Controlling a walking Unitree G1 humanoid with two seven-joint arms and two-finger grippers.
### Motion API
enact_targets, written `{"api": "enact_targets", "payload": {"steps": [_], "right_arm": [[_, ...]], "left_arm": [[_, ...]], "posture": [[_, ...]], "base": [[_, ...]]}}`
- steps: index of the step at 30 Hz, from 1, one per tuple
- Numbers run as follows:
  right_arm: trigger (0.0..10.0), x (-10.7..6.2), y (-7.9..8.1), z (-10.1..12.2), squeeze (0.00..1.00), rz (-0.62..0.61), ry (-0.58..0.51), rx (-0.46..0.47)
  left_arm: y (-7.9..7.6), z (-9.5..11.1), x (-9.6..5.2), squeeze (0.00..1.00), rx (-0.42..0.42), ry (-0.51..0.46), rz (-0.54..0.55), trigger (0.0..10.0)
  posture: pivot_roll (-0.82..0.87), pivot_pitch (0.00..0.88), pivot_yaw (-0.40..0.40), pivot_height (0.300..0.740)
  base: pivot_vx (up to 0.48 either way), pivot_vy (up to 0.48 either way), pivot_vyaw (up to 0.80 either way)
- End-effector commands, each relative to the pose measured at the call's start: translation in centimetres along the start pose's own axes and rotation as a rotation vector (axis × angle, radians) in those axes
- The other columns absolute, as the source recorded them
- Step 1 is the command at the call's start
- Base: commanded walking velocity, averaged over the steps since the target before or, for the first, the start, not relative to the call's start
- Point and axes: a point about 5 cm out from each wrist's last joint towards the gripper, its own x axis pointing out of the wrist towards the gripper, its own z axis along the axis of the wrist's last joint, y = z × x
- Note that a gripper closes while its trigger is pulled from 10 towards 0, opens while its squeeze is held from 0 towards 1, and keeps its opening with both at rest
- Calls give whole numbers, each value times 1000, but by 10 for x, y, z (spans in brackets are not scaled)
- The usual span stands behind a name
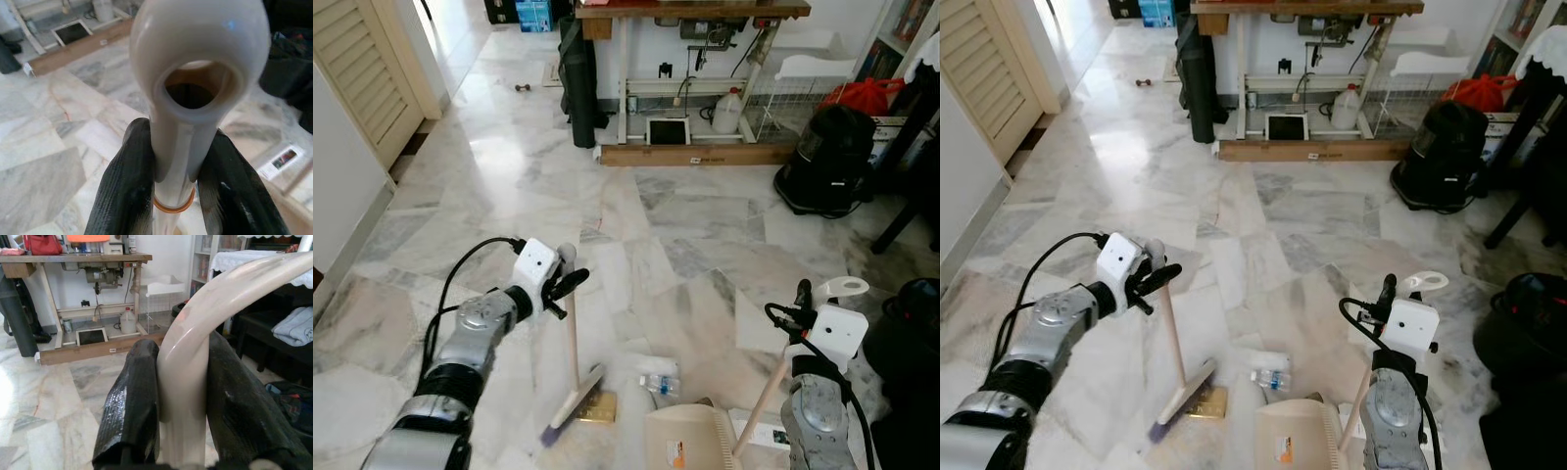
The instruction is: Sweep floor
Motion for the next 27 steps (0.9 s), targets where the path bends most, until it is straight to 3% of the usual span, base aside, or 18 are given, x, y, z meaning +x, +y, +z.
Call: {"api": "enact_targets", "payload": {"steps": [1,6,10,18,22,24,27], "right_arm": [[10000,3,0,2,0,-4,-11,7],[10000,5,1,3,0,-1,-12,9],[10000,6,0,4,0,-2,-17,9],[10000,7,-3,4,0,-7,-19,5],[10000,6,-1,4,0,-4,-18,5],[10000,7,1,4,0,-1,-18,9],[10000,7,1,4,0,2,-18,9]], "left_arm": [[-2,-8,-7,0,-12,58,-49,10000],[-1,-1,-15,0,-13,88,-136,10000],[3,17,-18,0,-83,21,-180,10000],[7,34,-26,0,-88,0,-222,10000],[22,46,-23,0,-48,-71,-48,10000],[32,49,-20,0,-18,-114,109,10000],[37,51,-19,0,-35,-165,229,10000]], "posture": [[64,63,13,740],[72,60,12,740],[68,57,11,740],[70,59,10,740],[72,60,8,740],[70,60,8,740],[70,60,8,740]], "base": [[0,0,0],[0,0,0],[0,0,0],[0,0,0],[0,0,0],[0,0,0],[0,0,0]]}}
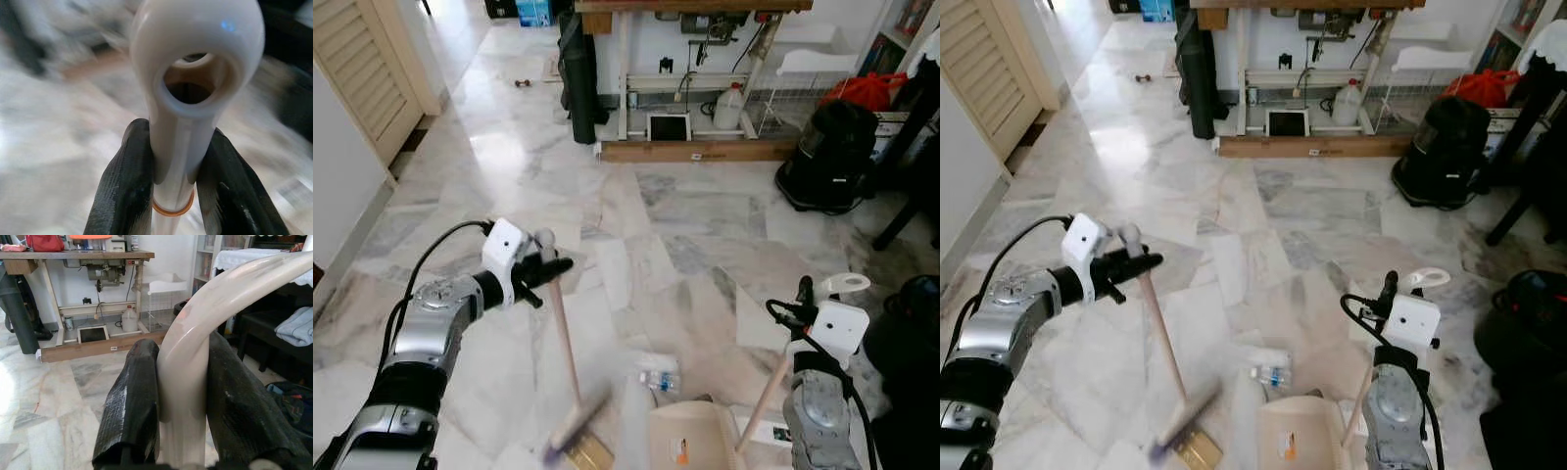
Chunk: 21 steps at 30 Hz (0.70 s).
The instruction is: Sweep floor
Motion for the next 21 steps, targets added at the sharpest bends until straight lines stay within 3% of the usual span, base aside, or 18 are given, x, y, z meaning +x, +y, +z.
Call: {"api": "enact_targets", "payload": {"steps": [1,2,7,13,21], "right_arm": [[10000,3,2,3,0,1,-17,14],[10000,3,2,3,0,1,-17,15],[10000,3,2,4,0,0,-21,16],[10000,2,1,5,0,-6,-29,17],[10000,1,2,5,0,1,-33,19]], "left_arm": [[9,10,2,0,8,-78,125,10000],[10,8,1,0,-2,-99,211,10000],[7,-4,0,0,-32,-131,367,10000],[-14,-19,6,0,-41,-141,394,10000],[-22,-23,10,0,-38,-155,408,10000]], "posture": [[70,60,8,740],[67,62,8,740],[61,60,8,740],[54,60,8,740],[52,45,11,740]], "base": [[0,0,0],[0,0,0],[0,0,0],[0,0,0],[0,409,0]]}}
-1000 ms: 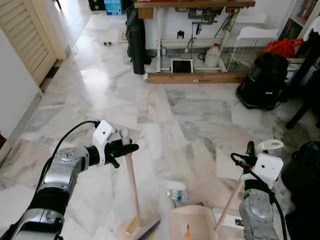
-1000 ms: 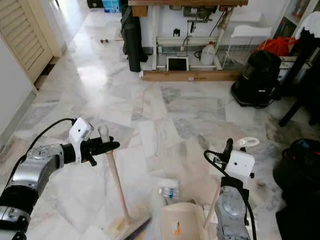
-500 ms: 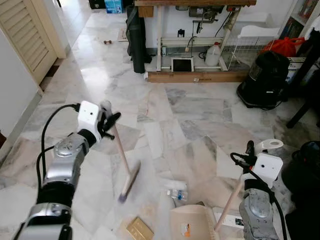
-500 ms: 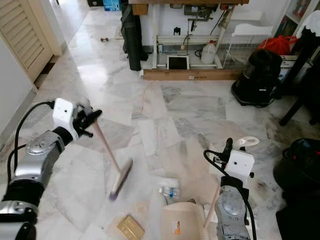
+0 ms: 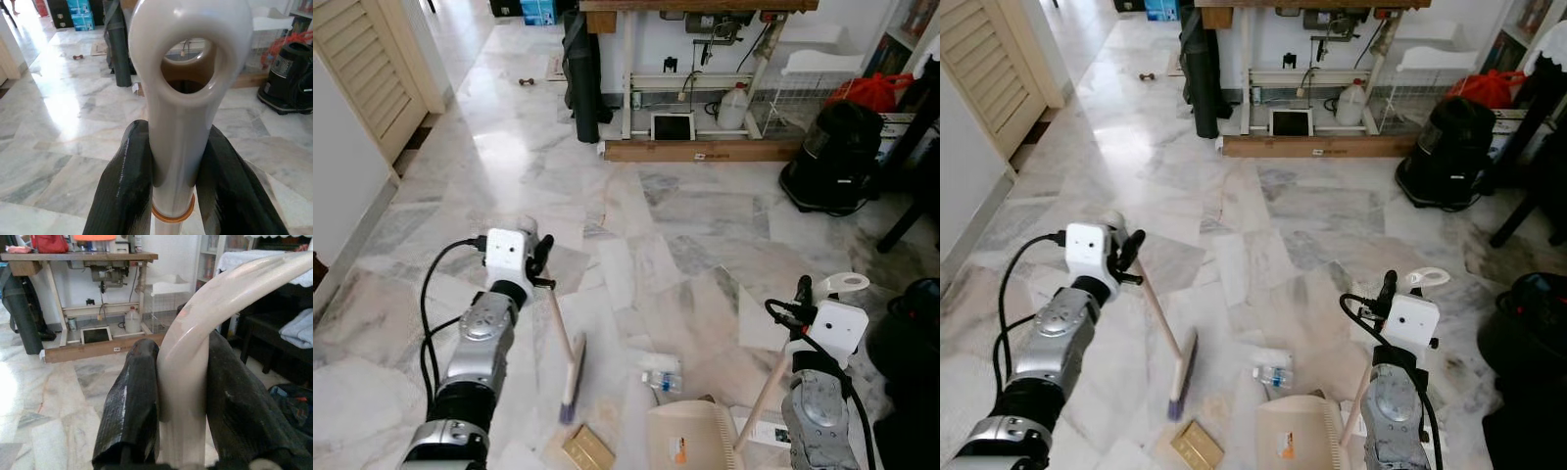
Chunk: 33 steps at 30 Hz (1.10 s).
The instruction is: Sweep floor
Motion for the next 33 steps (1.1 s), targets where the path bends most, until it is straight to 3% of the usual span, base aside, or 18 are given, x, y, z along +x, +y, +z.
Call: {"api": "enact_targets", "payload": {"steps": [1,11,33], "right_arm": [[10000,2,2,5,0,1,-27,15],[10000,0,4,3,0,5,-24,18],[10000,-1,0,0,0,-21,-12,10]], "left_arm": [[6,11,3,0,44,-57,19,10000],[6,13,4,0,50,-67,11,10000],[-6,14,8,0,70,-73,-55,10000]], "posture": [[52,45,11,740],[53,34,15,740],[55,57,21,740]], "base": [[0,465,0],[0,443,0],[0,0,0]]}}
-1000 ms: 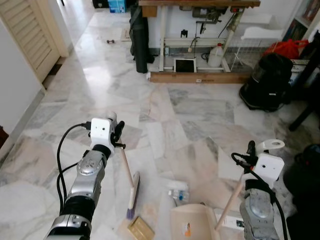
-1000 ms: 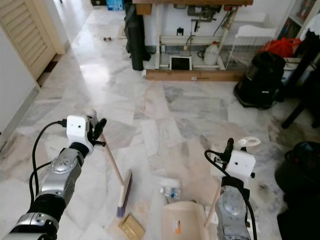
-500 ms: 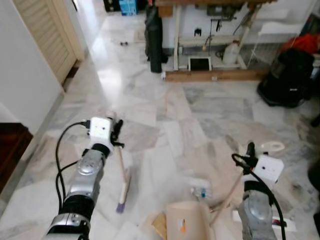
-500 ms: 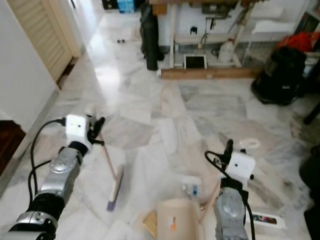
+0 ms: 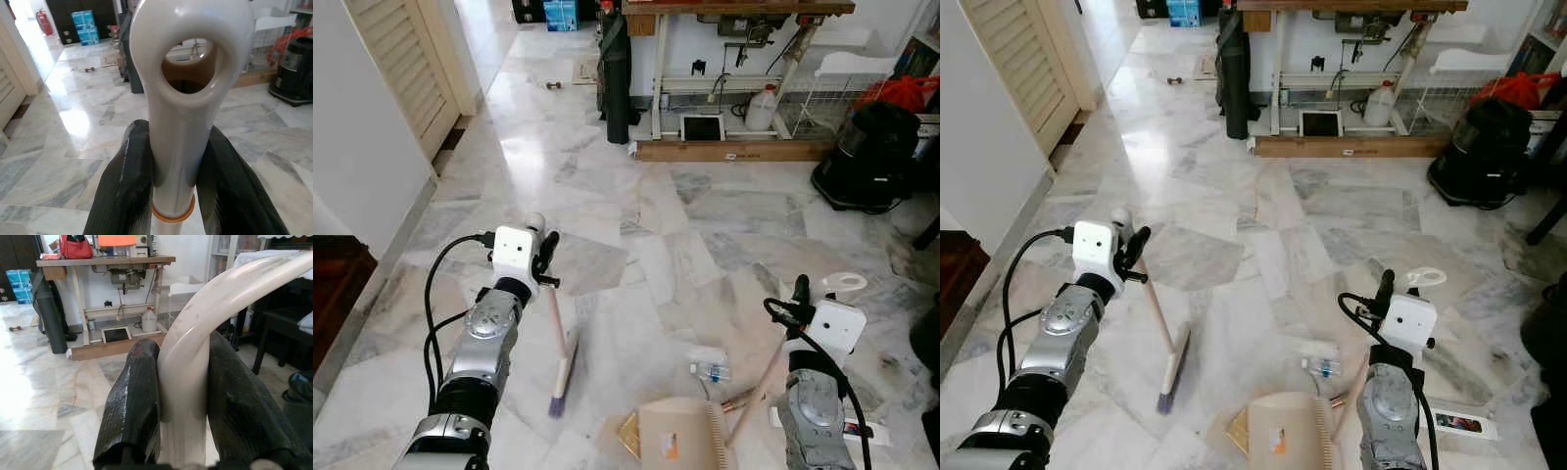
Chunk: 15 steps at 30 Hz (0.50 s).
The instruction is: Sweep floor
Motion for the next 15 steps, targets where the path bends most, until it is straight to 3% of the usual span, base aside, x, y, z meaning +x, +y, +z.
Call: {"api": "enact_targets", "payload": {"steps": [1,15], "right_arm": [[10000,0,-4,1,0,-20,-10,-1],[10000,-6,-8,-15,0,-48,43,-45]], "left_arm": [[0,8,4,0,21,-43,-12,10000],[0,6,1,0,35,-32,-37,10000]], "posture": [[55,59,21,740],[76,74,31,740]], "base": [[0,0,0],[0,0,0]]}}
